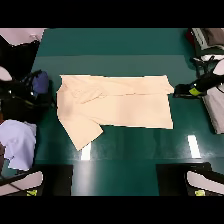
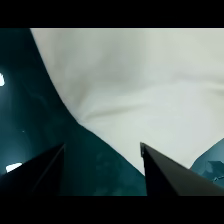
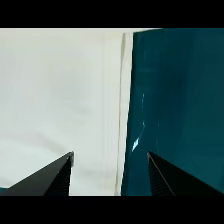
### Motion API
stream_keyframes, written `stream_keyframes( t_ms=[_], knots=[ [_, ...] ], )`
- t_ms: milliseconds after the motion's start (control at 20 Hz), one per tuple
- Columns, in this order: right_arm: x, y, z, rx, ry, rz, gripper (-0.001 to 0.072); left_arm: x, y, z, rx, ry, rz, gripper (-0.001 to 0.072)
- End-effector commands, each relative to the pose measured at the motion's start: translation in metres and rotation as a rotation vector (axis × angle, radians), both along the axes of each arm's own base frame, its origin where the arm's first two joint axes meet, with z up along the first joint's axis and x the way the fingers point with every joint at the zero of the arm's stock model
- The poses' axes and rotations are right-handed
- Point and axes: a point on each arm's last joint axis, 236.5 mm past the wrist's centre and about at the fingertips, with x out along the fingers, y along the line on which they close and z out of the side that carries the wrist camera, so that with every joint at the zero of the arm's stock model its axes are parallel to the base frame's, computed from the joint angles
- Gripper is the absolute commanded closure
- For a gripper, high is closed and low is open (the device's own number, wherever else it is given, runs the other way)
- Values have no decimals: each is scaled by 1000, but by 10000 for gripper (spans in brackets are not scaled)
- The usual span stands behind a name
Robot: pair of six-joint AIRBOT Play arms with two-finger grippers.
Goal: Fold the shirts.
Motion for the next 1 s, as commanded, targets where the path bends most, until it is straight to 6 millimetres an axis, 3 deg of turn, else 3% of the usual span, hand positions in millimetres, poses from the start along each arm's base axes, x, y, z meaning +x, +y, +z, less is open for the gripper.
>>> stream_keyframes(
  t_ms=[0,200,300,500,700,950],
  knots=[
    [-35,3,-12,28,27,-17,174,-47,-10,-22,-13,32,28,163],
    [-69,6,-30,86,77,-49,198,-82,-35,-42,-116,132,51,164],
    [-80,10,-37,126,86,-70,198,-86,-33,-54,-102,139,70,163],
    [-95,10,-43,136,97,-87,198,-57,-14,-64,-25,42,182,163],
    [-96,11,-42,137,95,-85,198,-31,-5,-63,-4,-59,237,163],
    [-96,11,-42,137,94,-86,198,-14,-15,-62,-67,-106,261,163]
  ],
)
